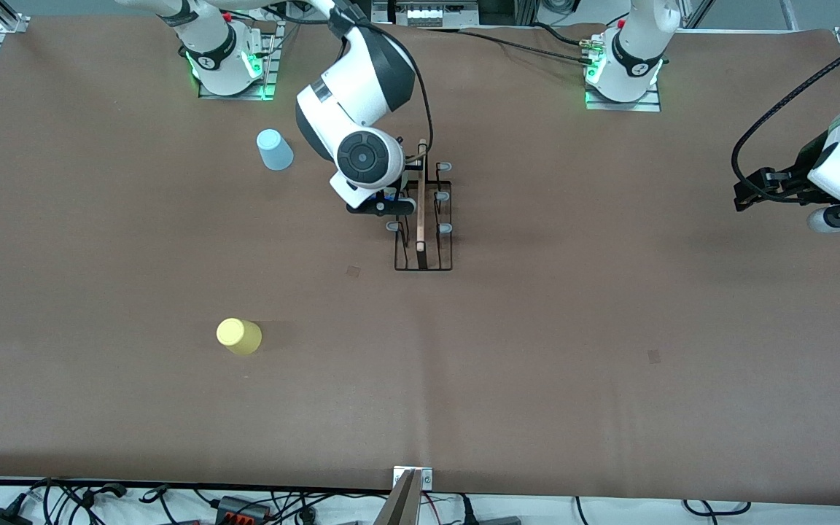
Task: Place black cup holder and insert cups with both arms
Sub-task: 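Carry the teal cup with the right gripper onto a rack peg, then release the teal cup and move the right gripper to the yellow cup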
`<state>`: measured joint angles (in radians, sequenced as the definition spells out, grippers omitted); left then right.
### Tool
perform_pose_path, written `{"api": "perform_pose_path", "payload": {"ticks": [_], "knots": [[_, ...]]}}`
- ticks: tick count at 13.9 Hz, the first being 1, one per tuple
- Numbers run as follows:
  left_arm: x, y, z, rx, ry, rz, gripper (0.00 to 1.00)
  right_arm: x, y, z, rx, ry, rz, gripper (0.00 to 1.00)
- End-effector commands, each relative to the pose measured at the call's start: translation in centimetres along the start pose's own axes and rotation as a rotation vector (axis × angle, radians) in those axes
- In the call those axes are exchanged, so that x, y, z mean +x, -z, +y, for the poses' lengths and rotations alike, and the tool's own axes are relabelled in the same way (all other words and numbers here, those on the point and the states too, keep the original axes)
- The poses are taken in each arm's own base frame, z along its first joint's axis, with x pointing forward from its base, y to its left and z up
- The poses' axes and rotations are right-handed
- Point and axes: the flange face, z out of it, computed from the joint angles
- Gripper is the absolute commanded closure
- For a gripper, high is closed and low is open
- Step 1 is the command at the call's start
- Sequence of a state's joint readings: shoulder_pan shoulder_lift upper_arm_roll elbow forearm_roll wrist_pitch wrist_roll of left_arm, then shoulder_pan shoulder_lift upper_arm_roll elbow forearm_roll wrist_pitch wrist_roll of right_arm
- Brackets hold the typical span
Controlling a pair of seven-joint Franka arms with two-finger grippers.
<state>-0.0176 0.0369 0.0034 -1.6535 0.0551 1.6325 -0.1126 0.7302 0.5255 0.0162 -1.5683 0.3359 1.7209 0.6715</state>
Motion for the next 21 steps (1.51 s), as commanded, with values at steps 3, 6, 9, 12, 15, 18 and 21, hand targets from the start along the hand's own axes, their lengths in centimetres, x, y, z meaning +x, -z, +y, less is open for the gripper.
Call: {"api": "perform_pose_path", "payload": {"ticks": [3, 6, 9, 12, 15, 18, 21], "knots": [[-0.5, 0.3, -0.2, -0.029, 0.003, 0.007, 0.00, 0.3, 0.5, -0.3, 0.027, -0.047, 0.017, 0.00], [-0.6, 0.3, -0.2, -0.027, 0.003, 0.007, 0.00, 1.1, 7.6, 3.8, 0.097, -0.097, 0.103, 0.00], [-0.6, 0.4, -0.2, -0.029, 0.003, 0.008, 0.00, 6.2, 12.3, 11.9, 0.076, -0.212, 0.231, 0.00], [-0.5, 0.3, -0.2, -0.028, 0.003, 0.005, 0.00, 12.4, 13.8, 18.0, -0.008, -0.175, 0.383, 0.00], [-0.6, 0.3, -0.3, -0.029, 0.006, 0.007, 0.00, 19.0, 12.6, 26.0, 0.012, -0.196, 0.428, 0.00], [-0.6, 0.3, -0.3, -0.029, 0.006, 0.007, 0.00, 23.8, 10.6, 30.3, 0.011, -0.169, 0.480, 0.00], [-0.5, 0.3, -0.3, -0.029, 0.008, 0.005, 0.00, 26.7, 9.8, 31.5, 0.026, -0.152, 0.490, 0.00]]}}
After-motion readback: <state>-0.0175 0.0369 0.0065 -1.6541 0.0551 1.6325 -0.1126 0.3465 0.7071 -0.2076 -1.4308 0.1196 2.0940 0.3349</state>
